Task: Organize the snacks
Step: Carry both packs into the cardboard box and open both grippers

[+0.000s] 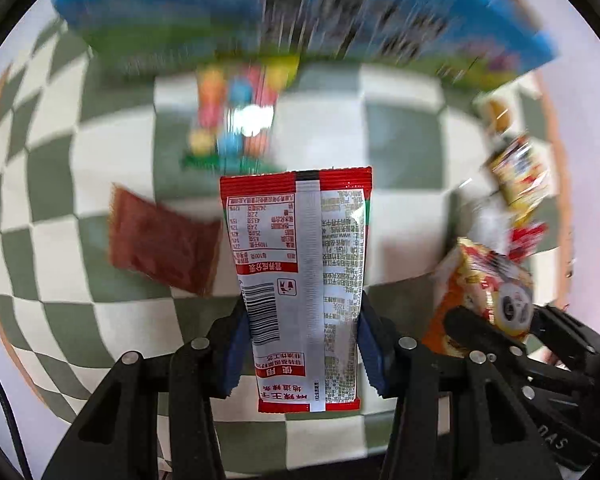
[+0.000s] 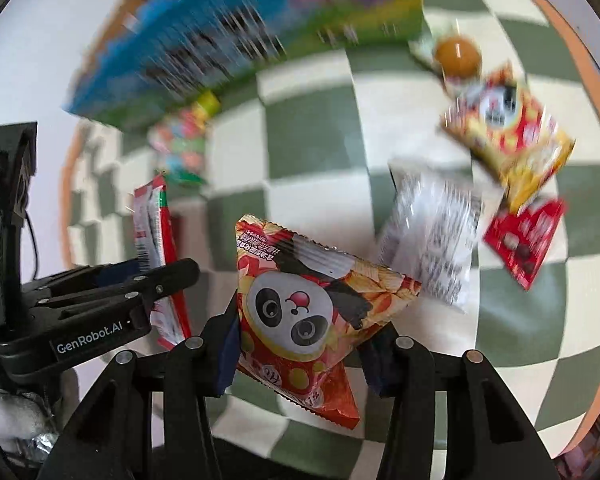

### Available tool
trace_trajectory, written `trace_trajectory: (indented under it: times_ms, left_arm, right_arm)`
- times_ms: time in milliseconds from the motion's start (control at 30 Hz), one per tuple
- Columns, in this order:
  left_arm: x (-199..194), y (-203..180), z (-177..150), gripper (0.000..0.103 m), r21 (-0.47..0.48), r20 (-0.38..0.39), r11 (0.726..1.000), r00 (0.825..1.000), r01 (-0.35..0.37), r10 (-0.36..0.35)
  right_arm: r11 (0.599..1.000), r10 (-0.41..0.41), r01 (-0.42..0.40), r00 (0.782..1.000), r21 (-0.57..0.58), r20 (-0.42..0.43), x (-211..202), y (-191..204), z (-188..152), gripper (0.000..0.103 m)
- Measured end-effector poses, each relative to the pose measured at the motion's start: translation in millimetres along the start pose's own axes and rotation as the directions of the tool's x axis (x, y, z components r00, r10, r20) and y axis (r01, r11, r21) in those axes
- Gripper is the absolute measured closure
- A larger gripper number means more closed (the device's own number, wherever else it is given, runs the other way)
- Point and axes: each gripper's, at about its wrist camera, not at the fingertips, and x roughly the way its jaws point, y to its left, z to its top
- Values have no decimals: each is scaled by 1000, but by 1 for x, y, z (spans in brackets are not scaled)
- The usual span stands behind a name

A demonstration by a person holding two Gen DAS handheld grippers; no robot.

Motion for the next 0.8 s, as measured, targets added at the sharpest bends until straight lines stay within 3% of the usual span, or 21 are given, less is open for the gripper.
trace_trajectory:
  times_ms: [100, 233, 333, 433, 533, 667, 800]
  left_arm:
    - [-49, -3, 13, 57, 16, 81, 999, 996, 44, -45]
    - [-120, -6, 61, 57, 27, 164, 996, 982, 87, -90]
    - [-140, -9, 100, 57, 18, 223, 998, 973, 52, -55]
    - [-151, -3, 134, 57, 13, 287, 999, 957, -36, 31]
    - [-132, -7, 169, 57, 3, 304, 991, 945, -131, 124]
    - [-113, 8, 206, 57, -16, 241, 985, 955, -171, 170]
    - [-75, 25, 228, 57, -23, 172, 972, 957, -235, 235]
  right_arm:
    - [998, 62, -61, 995, -14, 73, -45, 7, 20, 51]
    - [994, 106, -99, 981, -52, 165, -94, 20, 65, 51]
    - [990, 118, -98, 966, -96, 229, -124, 26, 100, 51]
    - [988, 110, -77, 959, -134, 261, -138, 34, 143, 51]
    - [986, 87, -47, 962, -158, 257, -133, 40, 186, 51]
    - [983, 32, 10, 972, -181, 232, -116, 41, 233, 51]
    - [981, 1, 33, 985, -190, 173, -84, 37, 255, 51]
